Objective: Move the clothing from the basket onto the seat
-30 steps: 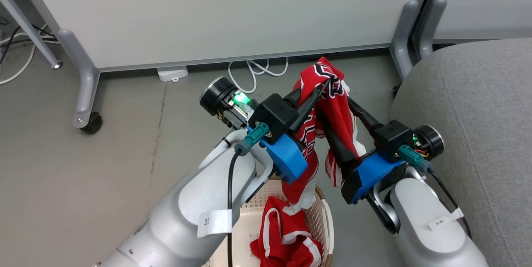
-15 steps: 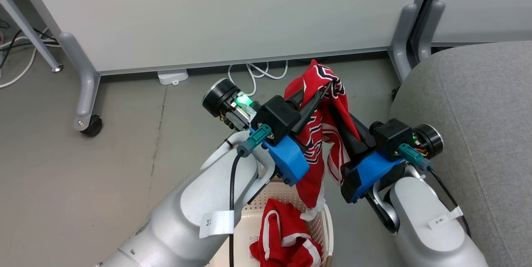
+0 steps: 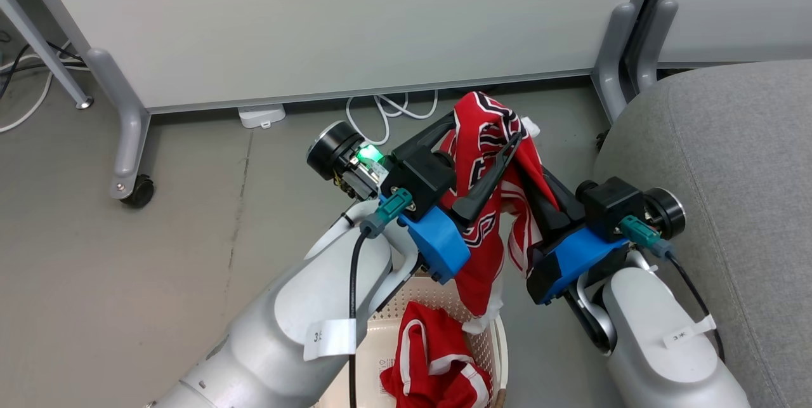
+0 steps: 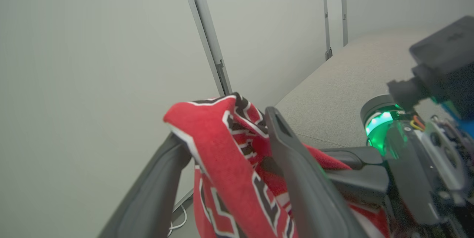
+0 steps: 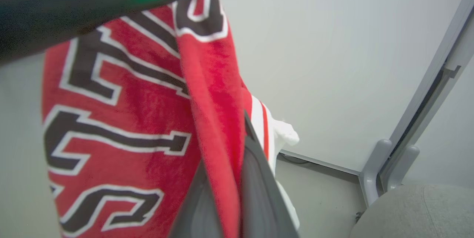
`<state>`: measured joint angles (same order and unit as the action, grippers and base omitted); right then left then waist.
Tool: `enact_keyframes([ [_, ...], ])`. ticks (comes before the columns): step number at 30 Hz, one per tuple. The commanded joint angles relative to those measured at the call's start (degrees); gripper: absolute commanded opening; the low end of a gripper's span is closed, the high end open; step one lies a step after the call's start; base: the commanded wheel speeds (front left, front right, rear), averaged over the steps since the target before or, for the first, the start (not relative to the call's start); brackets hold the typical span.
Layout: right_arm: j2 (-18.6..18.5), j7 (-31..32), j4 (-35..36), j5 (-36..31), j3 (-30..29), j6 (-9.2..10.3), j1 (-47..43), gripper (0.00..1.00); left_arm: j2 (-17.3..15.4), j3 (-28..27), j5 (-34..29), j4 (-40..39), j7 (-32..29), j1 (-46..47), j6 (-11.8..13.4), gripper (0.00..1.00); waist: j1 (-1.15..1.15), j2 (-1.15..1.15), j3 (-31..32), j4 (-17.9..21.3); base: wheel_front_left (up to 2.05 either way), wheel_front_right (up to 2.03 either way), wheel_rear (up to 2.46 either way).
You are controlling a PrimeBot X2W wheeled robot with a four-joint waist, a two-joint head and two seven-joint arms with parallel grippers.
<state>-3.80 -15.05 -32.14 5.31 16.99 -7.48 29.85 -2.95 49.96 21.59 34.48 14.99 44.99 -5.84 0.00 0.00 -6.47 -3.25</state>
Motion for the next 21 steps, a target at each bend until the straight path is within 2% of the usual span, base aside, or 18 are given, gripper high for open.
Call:
enact_keyframes([
  [1, 0.08, -0.20, 0.40, 0.30, -0.36, -0.03, -0.57, 0.00, 0.06, -0.07, -0.12, 0.07, 0.30, 0.51, 0.26, 1.00, 0.00, 0.00, -0.10, 0.00, 0.00, 0.00, 0.00],
  [13, 0.10, -0.21, 3.05, 0.90, -6.02, -0.03, -1.33, 0.00, 0.04, -0.42, -0.72, 0.35, 0.30, 0.52, 0.75, 1.00, 0.00, 0.00, -1.21, 0.57, 0.00, 0.00, 0.00],
  [21, 0.00, -0.22, 5.54, 0.59, -10.50, -0.03, -1.99, 0.00, -0.24, 0.02, -1.22, 0.21, 0.29, 0.51, 0.50, 1.00, 0.00, 0.00, -3.14, 3.53, 0.00, 0.00, 0.00],
])
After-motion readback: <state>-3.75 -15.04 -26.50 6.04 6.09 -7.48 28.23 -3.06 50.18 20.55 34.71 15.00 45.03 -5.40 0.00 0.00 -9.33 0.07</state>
